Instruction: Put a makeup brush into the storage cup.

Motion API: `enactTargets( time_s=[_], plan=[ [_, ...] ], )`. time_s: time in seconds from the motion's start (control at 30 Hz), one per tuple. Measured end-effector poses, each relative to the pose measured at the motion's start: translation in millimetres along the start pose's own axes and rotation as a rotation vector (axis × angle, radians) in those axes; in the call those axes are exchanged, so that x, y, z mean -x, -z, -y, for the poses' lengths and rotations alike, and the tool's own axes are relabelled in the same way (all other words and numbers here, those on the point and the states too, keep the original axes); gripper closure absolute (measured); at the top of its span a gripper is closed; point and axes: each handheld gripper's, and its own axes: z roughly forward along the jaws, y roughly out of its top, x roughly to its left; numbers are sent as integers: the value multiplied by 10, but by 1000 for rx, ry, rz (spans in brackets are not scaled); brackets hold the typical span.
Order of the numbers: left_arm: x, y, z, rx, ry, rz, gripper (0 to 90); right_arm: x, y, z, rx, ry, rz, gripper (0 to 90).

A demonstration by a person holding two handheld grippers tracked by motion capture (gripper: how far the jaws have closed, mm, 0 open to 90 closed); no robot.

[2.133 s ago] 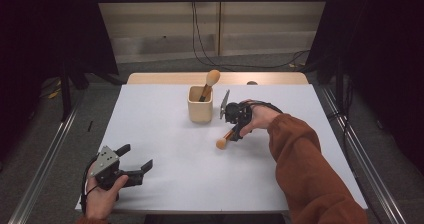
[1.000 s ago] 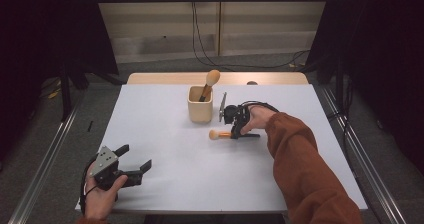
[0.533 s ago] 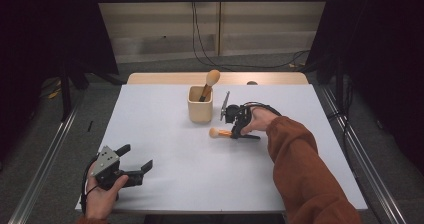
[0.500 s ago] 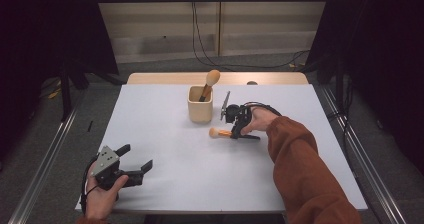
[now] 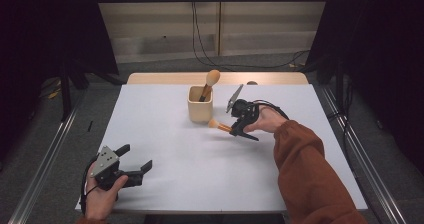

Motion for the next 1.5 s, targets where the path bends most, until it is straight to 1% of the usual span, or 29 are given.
enactTargets(
  time_s=[0.03,0.1,0.23,0.27,0.37,0.47,0.53,0.57,0.6,0.73,0.77,0.8,0.83,0.87,0.9,0.93,0.97,1.07,1.1,1.17,1.2,1.33,1.43,1.5],
  plan=[
    [-1,0,0,2,2,2,36,-16,7,7,11,-6,-2,755],
    [0,1,0,0,-1,1,36,-40,36,25,42,-22,10,755],
    [0,3,-2,0,-5,1,36,-83,133,71,131,-54,17,755],
    [2,2,-1,1,-3,0,36,-93,150,81,148,-66,30,755],
    [1,4,2,-5,-6,-2,36,-114,176,124,191,-93,49,755],
    [0,10,4,-2,-3,-6,36,-133,185,194,234,-136,76,755],
    [0,10,3,-1,-1,-7,36,-127,187,250,269,-171,71,755],
    [-1,9,1,-1,-3,-6,36,-125,190,273,285,-190,88,755],
    [0,7,1,-2,-5,-4,36,-121,197,296,295,-202,92,755],
    [13,7,-3,-4,-3,0,36,-116,251,394,386,-256,109,755],
    [23,7,-7,-5,-9,5,36,-120,263,410,405,-260,114,755],
    [37,4,-10,-2,-8,8,36,-132,269,421,424,-254,116,754],
    [43,4,-12,-2,-12,9,35,-146,272,432,454,-256,118,754],
    [49,7,-15,-2,-10,9,36,-159,269,442,478,-267,113,754],
    [55,7,-16,4,-6,11,35,-166,257,448,488,-269,118,754],
    [62,6,-17,3,-9,15,36,-172,241,454,498,-276,135,755],
    [66,4,-18,1,-14,16,36,-177,231,464,516,-285,136,754],
    [64,-2,-18,3,-9,17,35,-181,207,501,579,-307,154,754],
    [60,-7,-17,7,-1,15,36,-177,192,517,592,-312,160,754],
    [48,-22,-19,7,29,17,36,-164,157,551,608,-334,180,754],
    [48,-29,-25,10,32,16,36,-161,142,565,619,-337,186,754],
    [47,-37,-32,12,19,19,35,-177,118,618,677,-354,202,755],
    [47,-37,-33,17,25,16,35,-184,122,652,701,-355,219,754],
    [55,-35,-37,18,29,13,35,-184,129,676,723,-357,217,754]
  ],
)
